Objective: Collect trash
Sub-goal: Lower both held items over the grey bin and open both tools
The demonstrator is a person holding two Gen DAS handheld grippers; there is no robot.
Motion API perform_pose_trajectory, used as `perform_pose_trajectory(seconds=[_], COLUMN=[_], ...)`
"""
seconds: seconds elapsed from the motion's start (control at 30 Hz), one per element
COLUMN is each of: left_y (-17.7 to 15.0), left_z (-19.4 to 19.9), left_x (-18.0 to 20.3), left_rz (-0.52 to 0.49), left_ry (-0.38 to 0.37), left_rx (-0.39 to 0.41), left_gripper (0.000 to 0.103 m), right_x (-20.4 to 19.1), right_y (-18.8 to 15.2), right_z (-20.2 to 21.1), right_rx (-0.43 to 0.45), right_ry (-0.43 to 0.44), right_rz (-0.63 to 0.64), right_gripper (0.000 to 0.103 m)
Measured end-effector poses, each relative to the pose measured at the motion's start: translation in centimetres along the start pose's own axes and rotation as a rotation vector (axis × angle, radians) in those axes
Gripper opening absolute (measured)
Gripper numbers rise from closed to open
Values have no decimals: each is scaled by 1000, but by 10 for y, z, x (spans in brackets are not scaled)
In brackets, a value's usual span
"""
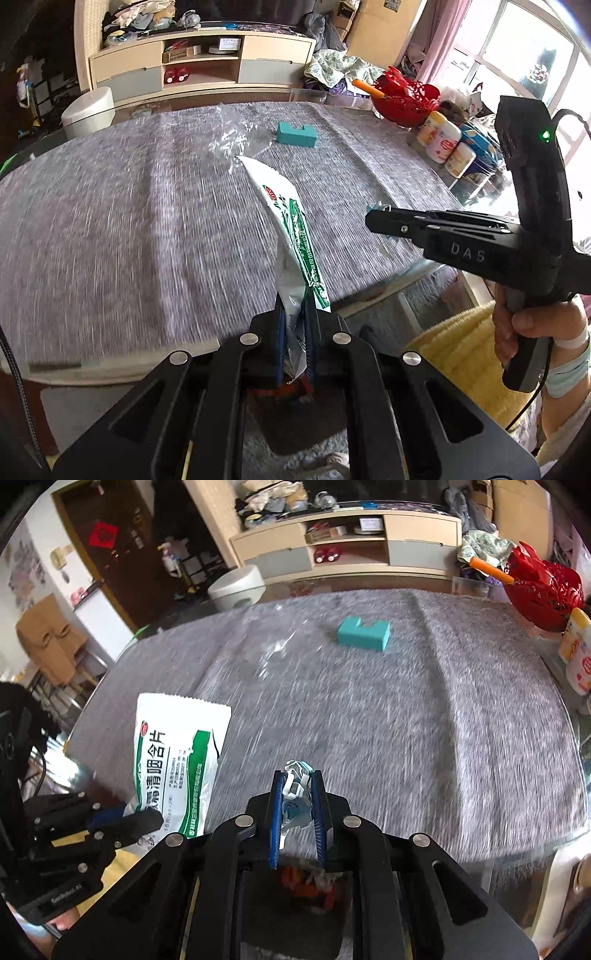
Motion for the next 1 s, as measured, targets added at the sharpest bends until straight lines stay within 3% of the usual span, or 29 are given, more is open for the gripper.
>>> perform_pose_trajectory(seconds=[0.53, 0.83, 1.0], left_y=[-85, -140, -154], left_z=[29, -2, -29], left_x=[38, 39, 34], left_rz=[-31, -22, 11], left_ry=[-5, -30, -46], left_rx=[-8, -109, -175], left_gripper=[8, 8, 8], right_x=[0, 10, 8], right_y=[-89, -135, -152], right_z=[33, 9, -16], right_rx=[6, -69, -125], right_ry=[-27, -67, -55], right_rz=[-37, -73, -91], right_gripper=[16, 16, 16])
Point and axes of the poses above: each gripper's, at about its wrist camera, not at the fingertips, and z roughly against the way its jaws point, x to its right, y to its top, the point moved 8 cm from there along -z, roughly the way its jaws point, and after that the axes turned 6 degrees about -y, right-handed, at the moved point
